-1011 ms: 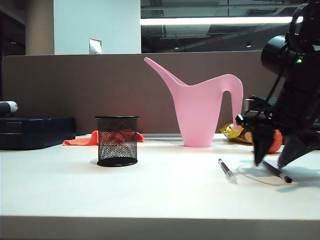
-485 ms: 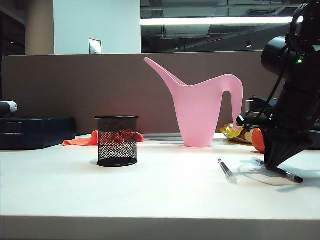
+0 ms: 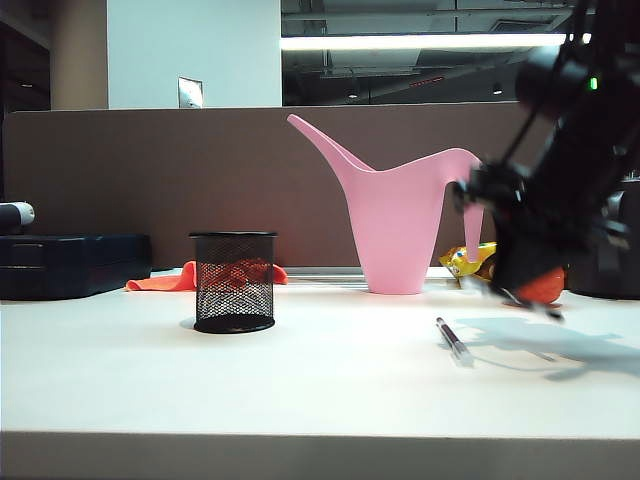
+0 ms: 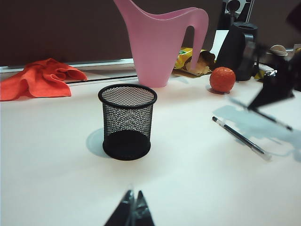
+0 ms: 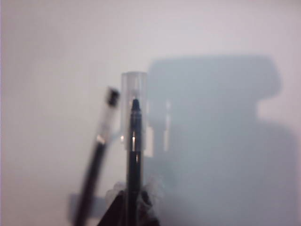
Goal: Pick up a few water-based pens and put them in the pen basket.
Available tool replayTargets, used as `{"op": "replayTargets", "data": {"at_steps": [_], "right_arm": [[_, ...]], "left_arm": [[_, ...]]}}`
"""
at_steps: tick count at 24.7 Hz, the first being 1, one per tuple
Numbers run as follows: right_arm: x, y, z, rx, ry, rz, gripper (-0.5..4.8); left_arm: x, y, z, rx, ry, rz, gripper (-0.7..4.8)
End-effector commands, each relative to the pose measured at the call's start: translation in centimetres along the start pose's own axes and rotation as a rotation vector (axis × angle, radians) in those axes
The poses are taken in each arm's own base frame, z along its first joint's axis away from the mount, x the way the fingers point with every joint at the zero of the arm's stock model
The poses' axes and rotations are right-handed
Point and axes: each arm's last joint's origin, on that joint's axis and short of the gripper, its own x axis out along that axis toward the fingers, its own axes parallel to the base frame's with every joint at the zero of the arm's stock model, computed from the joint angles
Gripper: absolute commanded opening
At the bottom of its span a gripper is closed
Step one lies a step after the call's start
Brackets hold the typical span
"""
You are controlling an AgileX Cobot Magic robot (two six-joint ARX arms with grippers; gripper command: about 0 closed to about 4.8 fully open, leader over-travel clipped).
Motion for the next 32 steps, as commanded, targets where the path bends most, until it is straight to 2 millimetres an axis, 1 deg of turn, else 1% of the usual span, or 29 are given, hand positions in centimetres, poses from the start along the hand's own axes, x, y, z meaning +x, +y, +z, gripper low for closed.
{"op": "replayTargets", "data": {"at_steps": [1,3,4,6,10,14,16,21,22,24,27,29,30,32], "right_arm": [[-2.0,0.9,1.5,-0.039,-0.131,0.090,-0.07],[-3.7,2.0,2.8,-0.102,-0.267,0.236,-0.07],[-4.2,2.4,3.2,-0.127,-0.313,0.280,-0.07],[-5.1,4.0,4.5,-0.204,-0.464,0.405,-0.07],[-5.6,6.0,5.2,-0.260,-0.589,0.481,-0.07],[-5.3,8.3,5.7,-0.339,-0.712,0.557,-0.07],[-3.8,9.9,5.8,-0.366,-0.791,0.630,-0.07],[-1.0,10.9,6.3,-0.330,-0.834,0.705,-0.07],[-0.5,11.2,6.4,-0.321,-0.834,0.719,-0.07],[1.5,11.9,7.5,-0.298,-0.830,0.761,-0.07],[2.7,12.6,8.4,-0.298,-0.828,0.775,-0.07],[3.9,13.7,8.9,-0.309,-0.823,0.799,-0.07],[4.7,14.7,9.0,-0.317,-0.813,0.815,-0.07],[5.5,15.1,9.2,-0.320,-0.804,0.822,-0.07]], "left_arm": [[0.0,0.0,0.1,0.006,-0.006,-0.004,-0.04],[0.0,0.0,0.1,0.006,-0.006,-0.004,-0.04],[0.0,0.0,0.1,0.006,-0.006,-0.004,-0.04],[0.0,0.0,0.1,0.005,-0.005,-0.004,-0.04],[0.0,0.0,0.1,0.004,-0.003,-0.004,-0.04],[0.0,0.0,0.1,0.004,-0.003,-0.006,-0.04],[0.0,0.0,0.1,0.004,-0.003,-0.007,-0.04],[0.0,0.0,0.1,0.004,-0.003,-0.007,-0.04],[0.0,0.0,0.1,0.004,-0.003,-0.007,-0.04],[0.0,0.0,0.1,0.004,-0.003,-0.007,-0.04],[0.0,0.0,0.1,0.004,-0.003,-0.007,-0.04],[0.0,0.0,0.1,0.004,-0.003,-0.007,-0.04],[0.0,0.0,0.1,0.004,-0.003,-0.007,-0.04],[0.0,0.0,0.1,0.004,-0.003,-0.008,-0.04]]}}
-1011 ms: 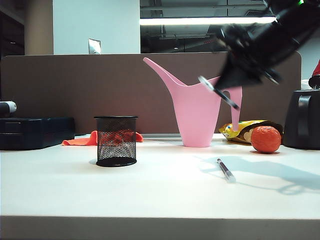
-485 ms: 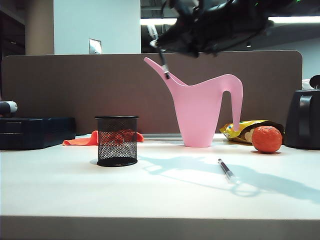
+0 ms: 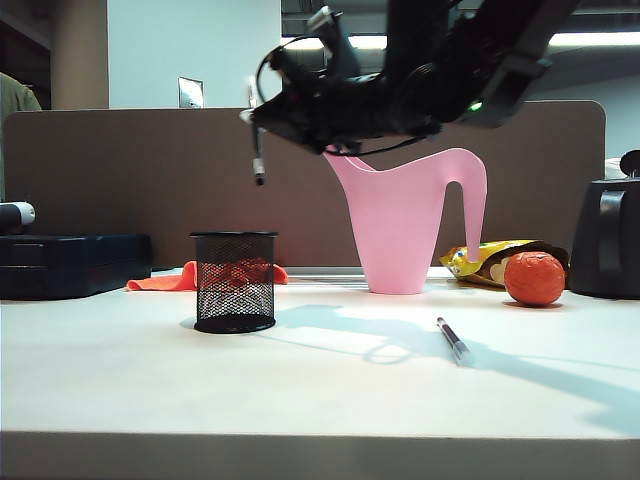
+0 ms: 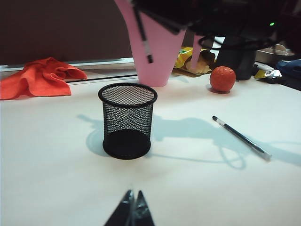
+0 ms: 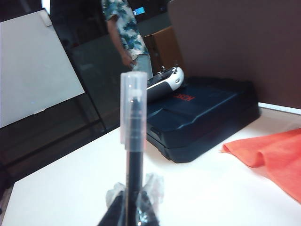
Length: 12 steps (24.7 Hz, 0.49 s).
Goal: Pick up a few water-based pens and put them in the pen basket.
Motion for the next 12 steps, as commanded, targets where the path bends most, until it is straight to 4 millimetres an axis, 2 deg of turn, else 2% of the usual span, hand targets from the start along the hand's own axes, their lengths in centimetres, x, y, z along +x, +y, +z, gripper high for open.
{"op": "replayTargets", "data": {"at_steps": [1,8,12], "right_arm": [[1.2,0.3,-0.6,0.000,-0.001,0.031,-0.07],[1.8,-0.6,-3.1,0.064,0.107,-0.095,-0.07],[1.8,-0.6,-3.3,0.025,0.124,-0.100,-0.06]], "left_arm": [[0.0,0.0,0.1,0.006,-0.006,-0.007,-0.04],[0.0,0.0,0.1,0.006,-0.006,-0.006,-0.04],[0.0,0.0,0.1,0.006,-0.006,-0.006,-0.04]]}}
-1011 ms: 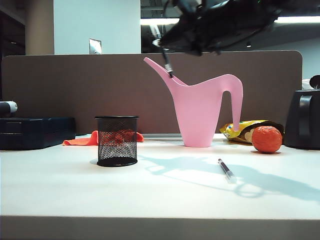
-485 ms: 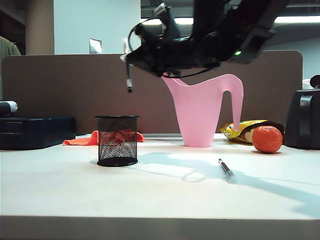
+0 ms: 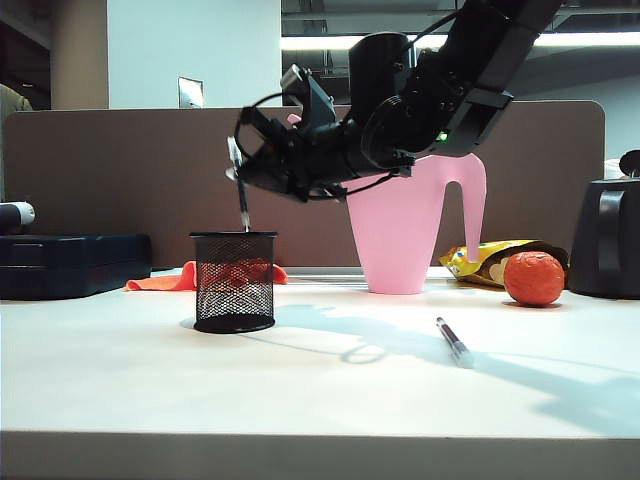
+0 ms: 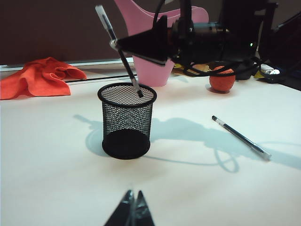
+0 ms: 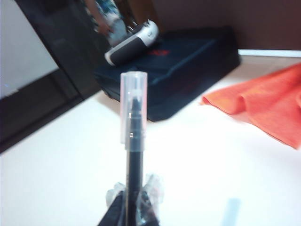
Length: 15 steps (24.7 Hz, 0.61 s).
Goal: Pick up a few water-based pens and put them in the pen basket.
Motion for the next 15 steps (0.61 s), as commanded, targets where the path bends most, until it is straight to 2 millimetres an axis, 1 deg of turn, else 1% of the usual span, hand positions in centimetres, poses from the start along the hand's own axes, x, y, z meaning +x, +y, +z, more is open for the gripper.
{"op": "replayTargets", "data": {"at_steps": [1,4,7,8,9,13,14,15], "right_arm": [[0.07,0.31,0.35,-0.032,-0.012,0.010,-0.05],[0.07,0.35,0.29,-0.027,-0.003,0.019,-0.02],[0.07,0.32,0.22,-0.018,0.004,0.016,0.73],[0.06,0.29,0.18,-0.015,0.009,0.013,0.91],[0.06,0.28,0.15,-0.013,0.012,0.013,0.96],[0.03,0.33,0.21,0.007,0.015,0.018,0.95],[-0.02,0.46,0.35,0.013,0.019,0.033,0.74],[-0.10,0.55,0.49,0.014,0.024,0.040,0.15]], "left_arm": [[-0.02,-0.02,0.14,0.007,-0.007,-0.005,-0.04],[-0.02,-0.02,0.14,0.007,-0.007,-0.005,-0.04],[-0.02,-0.02,0.14,0.007,-0.007,-0.005,-0.04],[-0.02,-0.02,0.14,0.007,-0.007,-0.005,-0.04],[-0.01,-0.02,0.14,0.006,-0.007,-0.005,-0.04],[-0.01,-0.02,0.14,0.006,-0.007,-0.005,-0.04],[-0.01,-0.02,0.14,0.007,-0.007,-0.005,-0.04],[-0.01,-0.02,0.14,0.007,-0.007,-0.005,-0.04]]}}
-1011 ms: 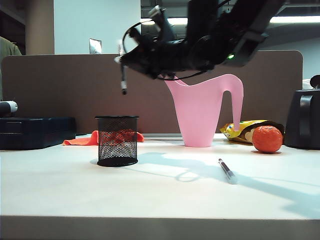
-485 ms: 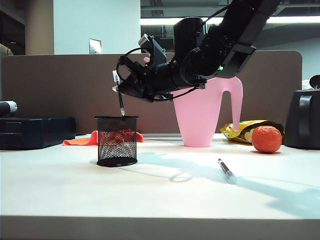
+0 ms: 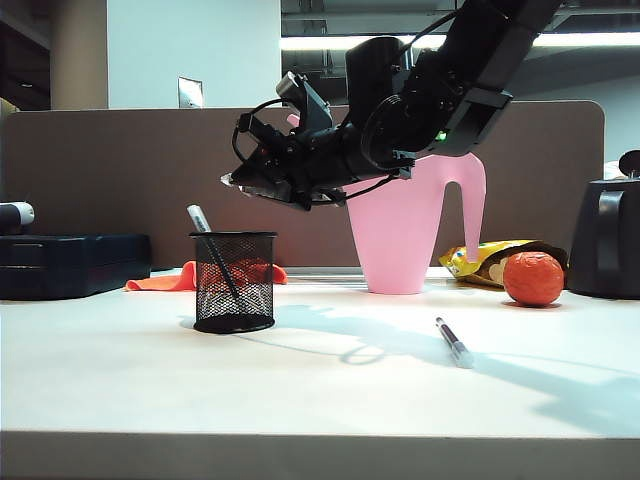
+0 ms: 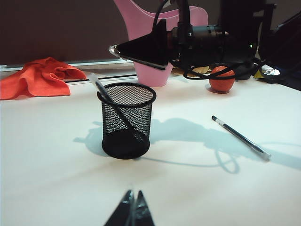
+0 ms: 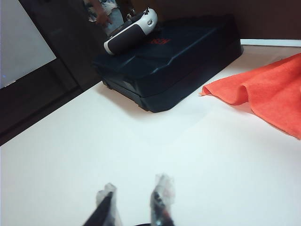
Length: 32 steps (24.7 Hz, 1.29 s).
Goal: Pick up a few water-based pens and put them in the pen basket.
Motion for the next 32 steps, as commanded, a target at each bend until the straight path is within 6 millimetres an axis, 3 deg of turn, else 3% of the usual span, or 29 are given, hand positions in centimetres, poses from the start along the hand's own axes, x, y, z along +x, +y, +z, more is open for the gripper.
{"op": "replayTargets", "data": {"at_steps": [1,4,6,9,15,19,25,30,32], "right_arm": [[-0.3,0.7,1.1,0.010,0.002,0.041,-0.07],[-1.3,1.1,2.5,0.027,0.021,-0.025,-0.06],[-3.2,1.8,4.7,0.002,0.059,-0.148,-0.06],[-5.3,2.1,6.6,0.012,0.102,-0.203,-0.06],[-9.9,2.8,8.2,0.127,0.294,-0.324,-0.06],[-12.3,2.9,6.7,0.221,0.520,-0.506,-0.06],[-13.3,2.2,4.3,0.236,0.725,-0.714,0.04],[-12.9,1.2,2.4,0.245,0.770,-0.745,1.85],[-12.3,0.5,1.2,0.262,0.810,-0.754,1.86]], "left_arm": [[0.0,0.0,0.1,0.007,-0.007,-0.005,-0.04],[0.0,0.0,0.1,0.007,-0.006,-0.005,-0.04],[0.0,0.0,0.1,0.007,-0.006,-0.004,-0.04],[0.0,0.0,0.1,0.007,-0.007,-0.002,-0.04],[0.0,0.0,0.1,0.007,-0.007,-0.002,-0.04],[0.0,0.0,0.1,0.006,-0.007,-0.002,-0.04],[0.0,0.0,0.2,0.007,-0.007,-0.002,-0.04],[0.0,0.0,0.1,0.007,-0.007,-0.002,-0.04],[0.0,0.0,0.1,0.007,-0.007,-0.002,-0.04]]}}
